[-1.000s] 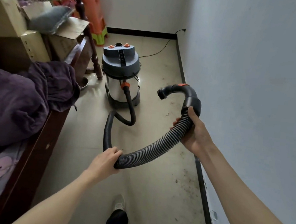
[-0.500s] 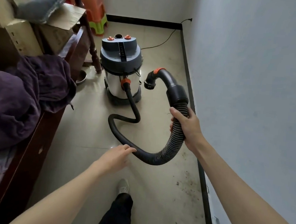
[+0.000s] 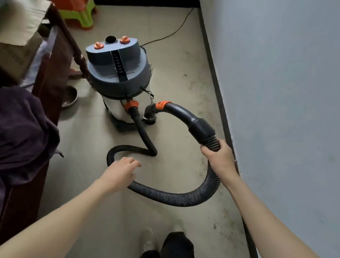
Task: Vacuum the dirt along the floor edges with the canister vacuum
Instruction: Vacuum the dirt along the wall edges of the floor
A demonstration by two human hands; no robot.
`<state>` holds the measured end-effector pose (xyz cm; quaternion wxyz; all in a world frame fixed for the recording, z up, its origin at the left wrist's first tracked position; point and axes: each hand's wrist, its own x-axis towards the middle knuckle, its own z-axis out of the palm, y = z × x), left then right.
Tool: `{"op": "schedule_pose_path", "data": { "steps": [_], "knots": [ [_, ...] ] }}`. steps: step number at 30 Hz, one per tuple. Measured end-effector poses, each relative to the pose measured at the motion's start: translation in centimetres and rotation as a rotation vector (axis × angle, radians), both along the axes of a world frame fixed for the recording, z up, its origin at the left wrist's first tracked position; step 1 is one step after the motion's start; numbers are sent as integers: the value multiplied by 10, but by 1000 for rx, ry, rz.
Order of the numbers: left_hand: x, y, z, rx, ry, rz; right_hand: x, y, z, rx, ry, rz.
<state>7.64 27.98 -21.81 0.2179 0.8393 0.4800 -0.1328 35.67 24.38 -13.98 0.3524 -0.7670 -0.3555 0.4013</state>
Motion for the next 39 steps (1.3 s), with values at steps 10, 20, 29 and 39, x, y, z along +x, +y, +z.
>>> {"op": "schedule_pose_path", "data": {
  "steps": [10, 20, 29, 39],
  "knots": [
    [75, 171, -158, -1, 111, -116, 83, 152, -164, -141, -60, -54],
    [128, 240, -355, -127, 547, -436, 106, 210, -355, -203, -96, -57],
    [103, 247, -392, -272, 946, -506, 114, 191, -386, -272, -156, 86],
    [142, 281, -333, -239, 163, 1, 94, 220, -359, -219, -38, -103]
  ]
}}
